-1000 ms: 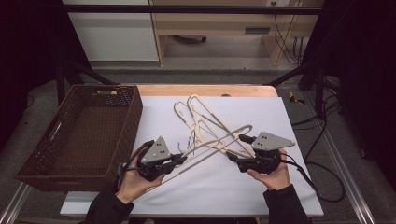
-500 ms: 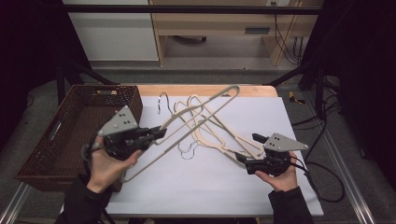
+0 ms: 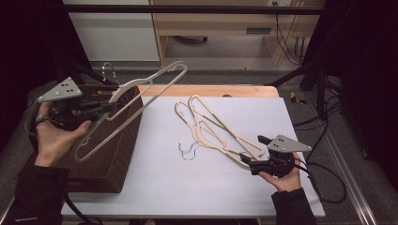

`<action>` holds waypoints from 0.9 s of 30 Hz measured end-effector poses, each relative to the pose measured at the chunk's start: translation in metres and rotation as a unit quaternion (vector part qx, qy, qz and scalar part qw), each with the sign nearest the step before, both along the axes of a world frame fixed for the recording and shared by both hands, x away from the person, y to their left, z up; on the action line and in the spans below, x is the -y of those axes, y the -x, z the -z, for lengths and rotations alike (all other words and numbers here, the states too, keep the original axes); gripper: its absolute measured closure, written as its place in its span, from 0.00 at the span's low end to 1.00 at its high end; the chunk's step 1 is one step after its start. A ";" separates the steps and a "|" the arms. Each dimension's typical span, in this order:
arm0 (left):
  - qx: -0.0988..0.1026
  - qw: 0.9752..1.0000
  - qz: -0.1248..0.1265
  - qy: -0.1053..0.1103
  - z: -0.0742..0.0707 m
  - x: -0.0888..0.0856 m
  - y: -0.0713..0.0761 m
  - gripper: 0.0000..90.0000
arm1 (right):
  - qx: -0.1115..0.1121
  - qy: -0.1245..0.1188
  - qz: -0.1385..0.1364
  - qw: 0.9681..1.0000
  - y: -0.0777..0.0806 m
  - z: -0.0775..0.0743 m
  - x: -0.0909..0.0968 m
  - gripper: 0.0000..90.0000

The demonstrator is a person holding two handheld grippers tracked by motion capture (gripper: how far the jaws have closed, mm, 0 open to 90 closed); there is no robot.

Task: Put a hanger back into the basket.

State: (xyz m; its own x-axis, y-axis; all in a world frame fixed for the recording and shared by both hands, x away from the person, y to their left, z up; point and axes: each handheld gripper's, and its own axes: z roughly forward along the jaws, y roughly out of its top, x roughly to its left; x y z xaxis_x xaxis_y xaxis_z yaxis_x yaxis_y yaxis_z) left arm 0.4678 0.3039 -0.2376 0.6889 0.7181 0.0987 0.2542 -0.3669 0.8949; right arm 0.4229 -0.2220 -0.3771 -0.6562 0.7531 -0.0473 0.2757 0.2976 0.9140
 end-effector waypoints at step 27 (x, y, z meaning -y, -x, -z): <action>-0.084 0.990 -0.114 -0.018 0.076 -0.125 -0.018 0.96 | -0.008 0.009 -0.001 1.000 -0.002 0.004 -0.003 0.14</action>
